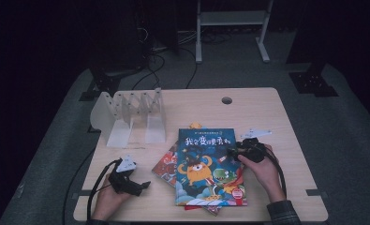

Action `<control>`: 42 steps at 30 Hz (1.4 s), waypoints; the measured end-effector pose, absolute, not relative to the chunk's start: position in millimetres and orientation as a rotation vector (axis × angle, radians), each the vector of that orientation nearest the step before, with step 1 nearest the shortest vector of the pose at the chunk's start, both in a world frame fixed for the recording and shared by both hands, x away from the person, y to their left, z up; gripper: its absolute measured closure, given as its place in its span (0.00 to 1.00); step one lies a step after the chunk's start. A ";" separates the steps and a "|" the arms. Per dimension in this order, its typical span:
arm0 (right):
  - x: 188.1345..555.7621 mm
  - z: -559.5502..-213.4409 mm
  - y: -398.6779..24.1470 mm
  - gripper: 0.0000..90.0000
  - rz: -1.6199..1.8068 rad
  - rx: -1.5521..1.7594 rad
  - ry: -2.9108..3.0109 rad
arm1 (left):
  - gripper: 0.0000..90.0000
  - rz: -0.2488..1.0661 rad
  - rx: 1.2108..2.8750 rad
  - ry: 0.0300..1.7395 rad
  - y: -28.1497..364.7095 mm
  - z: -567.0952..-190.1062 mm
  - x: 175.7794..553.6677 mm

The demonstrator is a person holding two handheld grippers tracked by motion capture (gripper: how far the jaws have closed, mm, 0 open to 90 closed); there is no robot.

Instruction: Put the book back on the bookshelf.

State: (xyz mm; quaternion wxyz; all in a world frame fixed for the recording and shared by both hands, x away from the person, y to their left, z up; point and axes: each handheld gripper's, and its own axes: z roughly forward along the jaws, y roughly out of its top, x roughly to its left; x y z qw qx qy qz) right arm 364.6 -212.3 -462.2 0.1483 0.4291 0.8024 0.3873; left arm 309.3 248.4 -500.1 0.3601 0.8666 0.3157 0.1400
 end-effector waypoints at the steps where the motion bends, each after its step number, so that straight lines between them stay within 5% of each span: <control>1: 365.3 -462.6 -211.3 0.50 1.124 1.233 2.311 | 0.00 0.361 2.234 0.814 248.4 -500.1 309.3; 29: 376.5 -465.0 -165.1 0.51 1.233 1.068 2.441 | 0.00 0.336 2.255 0.786 249.1 -498.4 308.5; 42: 375.5 -464.5 -148.7 0.51 1.257 1.004 2.490 | 0.00 0.321 2.161 0.752 261.5 -464.4 320.4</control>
